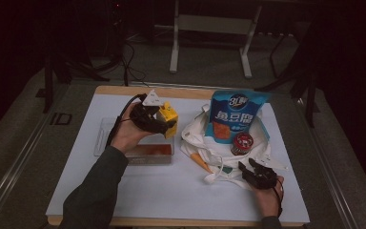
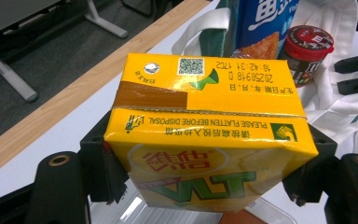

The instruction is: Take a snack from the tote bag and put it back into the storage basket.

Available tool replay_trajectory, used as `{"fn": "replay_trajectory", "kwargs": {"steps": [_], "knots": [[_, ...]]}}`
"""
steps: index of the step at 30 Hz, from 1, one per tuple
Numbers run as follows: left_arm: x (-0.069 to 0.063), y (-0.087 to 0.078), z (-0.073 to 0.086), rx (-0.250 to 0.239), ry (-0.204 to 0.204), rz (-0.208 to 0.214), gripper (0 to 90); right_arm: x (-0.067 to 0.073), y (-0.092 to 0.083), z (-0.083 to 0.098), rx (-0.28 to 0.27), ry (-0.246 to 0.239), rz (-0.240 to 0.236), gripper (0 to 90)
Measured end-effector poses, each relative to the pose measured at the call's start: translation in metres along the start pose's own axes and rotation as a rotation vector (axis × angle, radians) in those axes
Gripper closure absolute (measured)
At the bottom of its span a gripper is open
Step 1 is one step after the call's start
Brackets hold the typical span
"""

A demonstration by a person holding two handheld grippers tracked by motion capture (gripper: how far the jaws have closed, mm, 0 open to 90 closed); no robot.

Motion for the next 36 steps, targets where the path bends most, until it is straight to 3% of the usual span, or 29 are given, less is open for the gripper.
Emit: {"fn": "replay_trajectory", "kwargs": {"steps": [8, 14, 25, 36], "knots": [[0.005, -0.006, 0.007, 0.003, -0.027, -0.039, 28.5, 0.0, 0.0, 0.0, 0.0, 0.001, 0.0, 51.9], [0.009, -0.01, 0.013, 0.009, -0.021, -0.064, 28.6, 0.0, 0.0, 0.0, 0.0, 0.0, 0.0, 51.8], [0.021, -0.019, 0.03, 0.012, -0.092, -0.125, 28.5, 0.0, 0.0, 0.0, -0.001, -0.002, 0.001, 51.8], [0.03, -0.022, 0.053, 0.022, -0.136, -0.155, 28.5, 0.0, 0.0, 0.0, -0.001, -0.004, 0.004, 51.9]]}}
Point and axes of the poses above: each handheld gripper's, and its own axes: y roughly forward along the jaws, z roughly out of its underside, x roughly to its left, the point moved 7 cm from there along y, roughly forward along the jaws
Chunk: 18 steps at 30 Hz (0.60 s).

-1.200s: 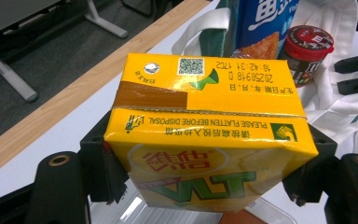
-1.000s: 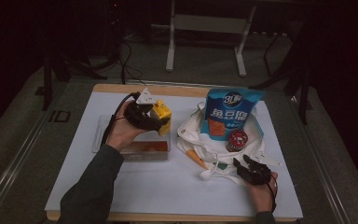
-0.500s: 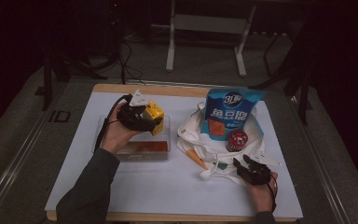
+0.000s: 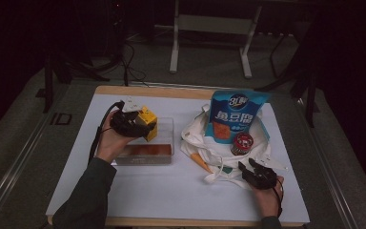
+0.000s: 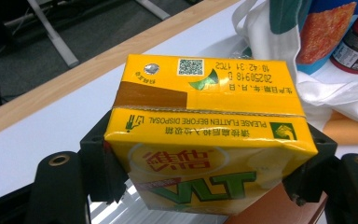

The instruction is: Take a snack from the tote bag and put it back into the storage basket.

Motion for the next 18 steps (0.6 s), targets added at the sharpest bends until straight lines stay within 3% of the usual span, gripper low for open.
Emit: {"fn": "replay_trajectory", "kwargs": {"steps": [18], "knots": [[0.024, -0.008, 0.026, 0.001, -0.089, -0.055, 28.6, 0.0, 0.0, 0.0, 0.0, -0.001, 0.0, 51.9]]}}
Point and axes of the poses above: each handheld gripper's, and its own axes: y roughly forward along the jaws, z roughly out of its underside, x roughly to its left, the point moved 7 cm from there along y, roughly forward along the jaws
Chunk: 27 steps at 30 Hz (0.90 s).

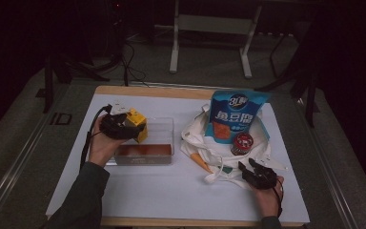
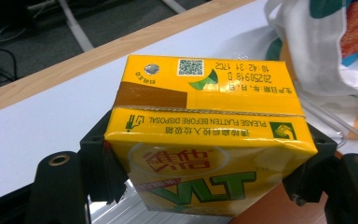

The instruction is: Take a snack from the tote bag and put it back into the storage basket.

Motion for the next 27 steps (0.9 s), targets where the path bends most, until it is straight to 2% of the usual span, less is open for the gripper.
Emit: {"fn": "replay_trajectory", "kwargs": {"steps": [12, 27], "knots": [[0.017, -0.002, 0.013, 0.005, -0.058, -0.045, 28.5, 0.0, 0.0, 0.0, 0.0, 0.0, 0.0, 51.8], [0.024, 0.003, 0.031, 0.043, -0.073, -0.067, 28.5, 0.0, 0.0, 0.0, 0.0, 0.0, 0.0, 51.9]]}}
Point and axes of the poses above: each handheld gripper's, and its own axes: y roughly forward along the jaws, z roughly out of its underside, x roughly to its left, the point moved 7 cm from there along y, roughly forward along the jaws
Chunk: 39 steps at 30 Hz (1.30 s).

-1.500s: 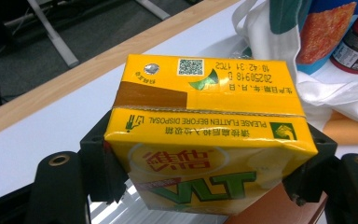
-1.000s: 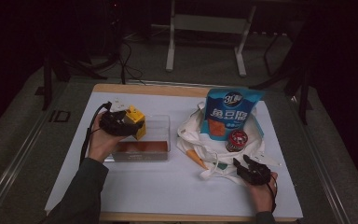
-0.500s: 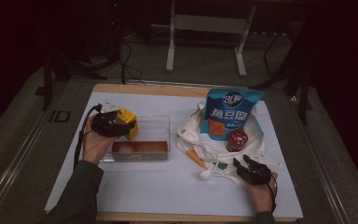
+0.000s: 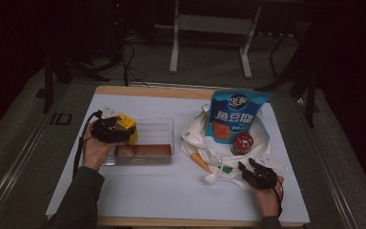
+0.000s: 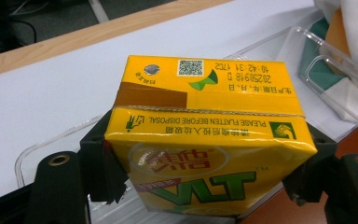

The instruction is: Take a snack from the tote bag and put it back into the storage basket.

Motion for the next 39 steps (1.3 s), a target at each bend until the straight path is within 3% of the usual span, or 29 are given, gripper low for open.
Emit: {"fn": "replay_trajectory", "kwargs": {"steps": [12, 39], "knots": [[0.006, 0.003, 0.013, 0.019, -0.023, -0.031, 28.4, 0.0, 0.0, 0.0, 0.0, 0.0, 0.0, 51.9], [0.022, -0.009, 0.038, 0.041, -0.058, -0.11, 28.0, 0.0, 0.0, 0.0, -0.001, -0.001, 0.001, 51.8]]}}
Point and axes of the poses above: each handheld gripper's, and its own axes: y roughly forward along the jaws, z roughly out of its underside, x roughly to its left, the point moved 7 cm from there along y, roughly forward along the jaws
